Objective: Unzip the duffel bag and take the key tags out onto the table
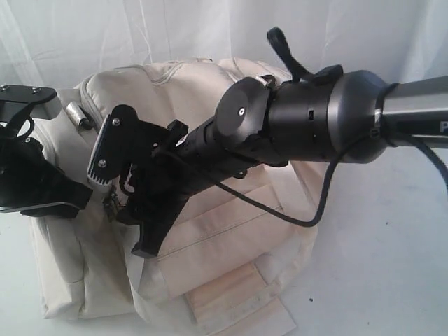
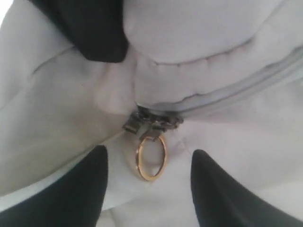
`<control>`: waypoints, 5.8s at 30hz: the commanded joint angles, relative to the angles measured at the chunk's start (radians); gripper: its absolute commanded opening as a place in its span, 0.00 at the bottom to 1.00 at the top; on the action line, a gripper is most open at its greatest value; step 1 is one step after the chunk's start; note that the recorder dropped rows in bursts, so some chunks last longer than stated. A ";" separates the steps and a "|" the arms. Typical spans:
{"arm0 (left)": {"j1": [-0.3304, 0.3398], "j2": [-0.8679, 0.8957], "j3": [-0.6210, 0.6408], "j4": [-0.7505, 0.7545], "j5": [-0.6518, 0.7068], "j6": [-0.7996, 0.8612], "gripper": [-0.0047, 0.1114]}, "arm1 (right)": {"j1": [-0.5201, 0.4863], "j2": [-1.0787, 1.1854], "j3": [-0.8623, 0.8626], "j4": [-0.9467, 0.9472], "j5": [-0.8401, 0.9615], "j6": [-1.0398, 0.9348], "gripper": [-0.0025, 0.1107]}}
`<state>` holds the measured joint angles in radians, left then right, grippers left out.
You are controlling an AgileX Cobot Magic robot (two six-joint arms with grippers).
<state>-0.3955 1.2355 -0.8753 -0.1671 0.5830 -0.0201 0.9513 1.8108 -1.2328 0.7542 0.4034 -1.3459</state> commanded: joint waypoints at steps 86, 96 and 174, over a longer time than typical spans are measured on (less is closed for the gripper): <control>-0.006 0.002 0.008 -0.040 0.016 0.020 0.04 | 0.035 0.028 -0.221 0.008 -0.360 0.043 0.02; -0.006 0.002 0.008 -0.040 0.016 0.020 0.04 | 0.035 0.103 -0.314 0.008 -0.364 0.041 0.02; -0.006 -0.137 -0.098 -0.137 0.143 0.020 0.63 | -0.195 0.443 -0.882 0.042 0.022 0.174 0.02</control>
<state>-0.3955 1.1444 -0.9419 -0.2907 0.7025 0.0000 0.7694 2.2589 -2.1060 0.8006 0.4398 -1.1788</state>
